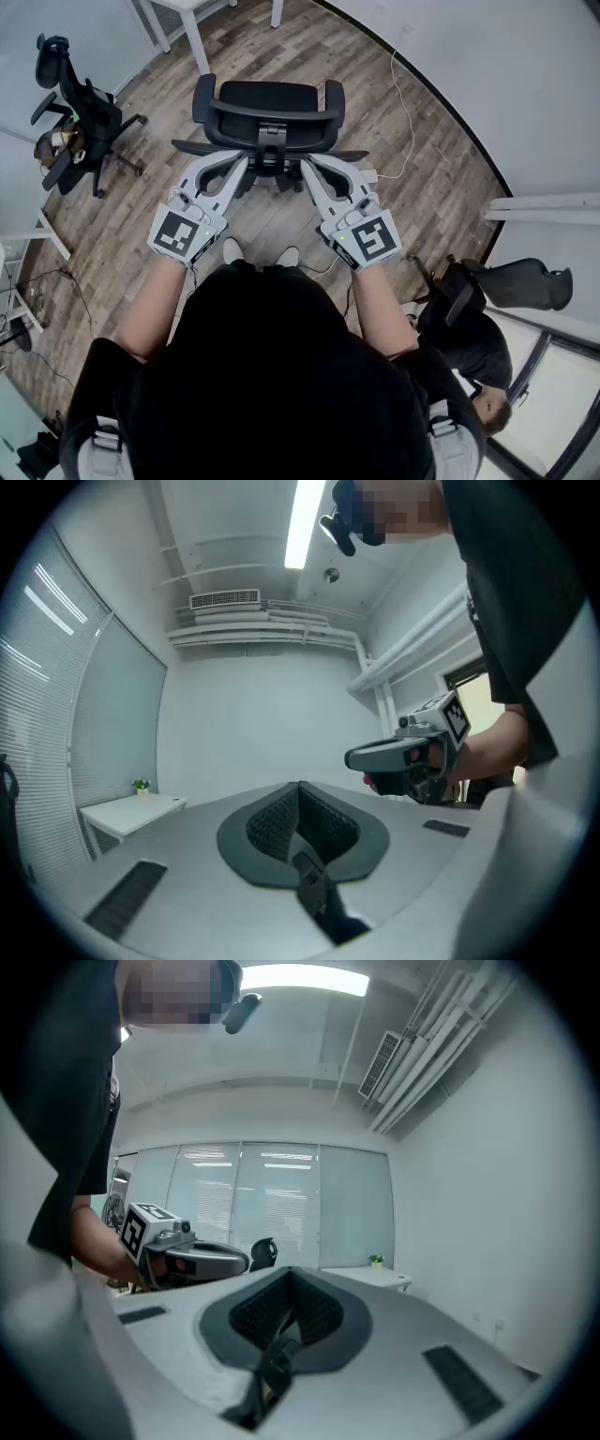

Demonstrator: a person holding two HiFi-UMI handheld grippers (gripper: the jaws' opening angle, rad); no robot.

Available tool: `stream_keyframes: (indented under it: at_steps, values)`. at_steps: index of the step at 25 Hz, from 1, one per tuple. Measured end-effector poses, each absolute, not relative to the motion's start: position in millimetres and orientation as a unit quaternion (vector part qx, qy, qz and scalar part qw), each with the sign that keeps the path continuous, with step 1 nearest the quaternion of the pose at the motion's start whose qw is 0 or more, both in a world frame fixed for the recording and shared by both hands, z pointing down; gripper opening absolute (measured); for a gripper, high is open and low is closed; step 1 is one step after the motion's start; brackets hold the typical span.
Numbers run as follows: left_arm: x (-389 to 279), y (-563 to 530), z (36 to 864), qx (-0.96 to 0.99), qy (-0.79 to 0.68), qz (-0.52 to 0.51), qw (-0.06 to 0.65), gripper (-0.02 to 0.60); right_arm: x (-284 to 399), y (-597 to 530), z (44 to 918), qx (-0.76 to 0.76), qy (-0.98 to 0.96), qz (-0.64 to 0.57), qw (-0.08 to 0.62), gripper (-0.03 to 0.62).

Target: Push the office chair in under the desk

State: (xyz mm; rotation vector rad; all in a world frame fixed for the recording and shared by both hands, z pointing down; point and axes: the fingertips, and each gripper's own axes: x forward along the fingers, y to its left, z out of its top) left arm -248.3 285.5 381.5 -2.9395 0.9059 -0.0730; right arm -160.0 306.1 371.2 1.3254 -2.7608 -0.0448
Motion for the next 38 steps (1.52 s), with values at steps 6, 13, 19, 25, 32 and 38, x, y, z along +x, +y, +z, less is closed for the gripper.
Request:
stream_keyframes:
  at_steps: [6, 13, 19, 25, 32, 38]
  values:
    - [-249, 285, 385, -0.955, 0.294, -0.026, 0.033, -0.005, -156, 306, 375, 0.435, -0.9, -0.013, 0.04, 0.002]
    - [-255, 280, 390, -0.952, 0.299, -0.04, 0.041, -0.005, -152, 306, 380, 0.432, -0.901, -0.005, 0.043, 0.003]
    - [-268, 272, 397, -0.948, 0.31, -0.057, 0.044, -0.003, -153, 305, 385, 0.427, -0.903, 0.008, 0.044, 0.003]
    - [-280, 262, 408, -0.942, 0.319, -0.087, 0.062, 0.02, -145, 304, 403, 0.424, -0.902, 0.026, 0.072, 0.005]
    - [-298, 251, 426, -0.933, 0.321, -0.137, 0.085, 0.058, -127, 297, 427, 0.427, -0.895, 0.044, 0.118, 0.014]
    - [-303, 243, 449, -0.933, 0.293, -0.191, 0.087, 0.109, -119, 287, 447, 0.42, -0.891, 0.058, 0.162, 0.063]
